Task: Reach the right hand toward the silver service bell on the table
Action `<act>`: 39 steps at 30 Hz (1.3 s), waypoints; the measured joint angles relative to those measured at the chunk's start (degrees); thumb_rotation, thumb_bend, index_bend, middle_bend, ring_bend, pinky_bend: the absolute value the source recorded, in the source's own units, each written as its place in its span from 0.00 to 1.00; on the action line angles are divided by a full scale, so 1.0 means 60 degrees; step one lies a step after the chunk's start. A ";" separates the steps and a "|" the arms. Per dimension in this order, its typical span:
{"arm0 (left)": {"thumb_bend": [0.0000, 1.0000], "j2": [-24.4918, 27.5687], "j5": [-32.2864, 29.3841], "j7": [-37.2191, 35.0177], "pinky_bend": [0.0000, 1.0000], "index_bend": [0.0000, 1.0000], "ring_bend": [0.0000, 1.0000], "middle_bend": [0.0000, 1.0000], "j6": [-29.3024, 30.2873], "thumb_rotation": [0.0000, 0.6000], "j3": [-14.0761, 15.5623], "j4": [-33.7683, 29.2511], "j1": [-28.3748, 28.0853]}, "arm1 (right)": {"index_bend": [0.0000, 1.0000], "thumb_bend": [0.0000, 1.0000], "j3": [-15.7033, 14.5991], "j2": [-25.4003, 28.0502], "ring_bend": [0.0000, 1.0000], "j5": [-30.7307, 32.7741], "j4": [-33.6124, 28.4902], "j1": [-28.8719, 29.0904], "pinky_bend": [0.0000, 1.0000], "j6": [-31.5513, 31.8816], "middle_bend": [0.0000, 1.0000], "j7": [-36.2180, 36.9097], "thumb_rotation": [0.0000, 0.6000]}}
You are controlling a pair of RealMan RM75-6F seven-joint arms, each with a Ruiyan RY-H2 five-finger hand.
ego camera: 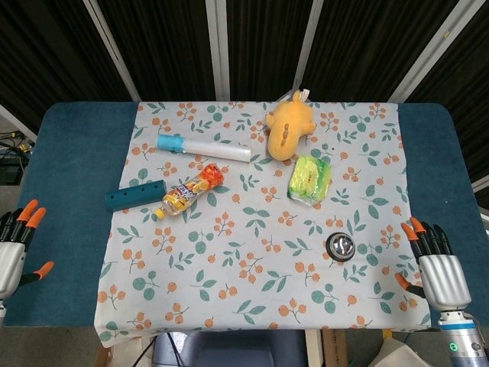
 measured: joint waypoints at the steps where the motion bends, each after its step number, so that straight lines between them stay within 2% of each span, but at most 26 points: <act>1: 0.03 0.0000 0.0005 0.0006 0.00 0.00 0.00 0.00 -0.0002 1.00 0.0001 -0.0004 -0.0003 | 0.00 0.50 -0.0017 -0.0028 0.00 -0.0035 -0.0049 0.0036 0.00 -0.0059 0.00 -0.0038 1.00; 5: 0.02 -0.0005 0.0035 0.0039 0.00 0.00 0.00 0.00 0.0004 1.00 0.0009 -0.0029 -0.0010 | 0.00 0.68 -0.0097 -0.0168 0.00 -0.0073 -0.0276 0.0224 0.00 -0.0480 0.00 -0.0287 1.00; 11: 0.03 0.0009 0.0042 -0.0096 0.00 0.00 0.00 0.00 0.0087 1.00 -0.0026 -0.0024 0.0009 | 0.00 0.82 -0.0153 -0.0542 0.00 0.0280 -0.0392 0.0582 0.00 -0.1398 0.00 -0.1316 1.00; 20: 0.02 0.0012 -0.0039 -0.0101 0.00 0.00 0.00 0.00 -0.0052 1.00 -0.0033 -0.0042 -0.0034 | 0.00 0.84 -0.0263 -0.1268 0.00 0.0917 -0.0152 0.0903 0.00 -0.2191 0.00 -0.2661 1.00; 39: 0.02 -0.0014 -0.0205 0.0075 0.00 0.00 0.00 0.00 -0.0316 1.00 -0.0009 -0.0110 -0.0111 | 0.00 0.84 -0.0121 -0.1895 0.00 0.1607 0.0253 0.1286 0.00 -0.2631 0.00 -0.3119 1.00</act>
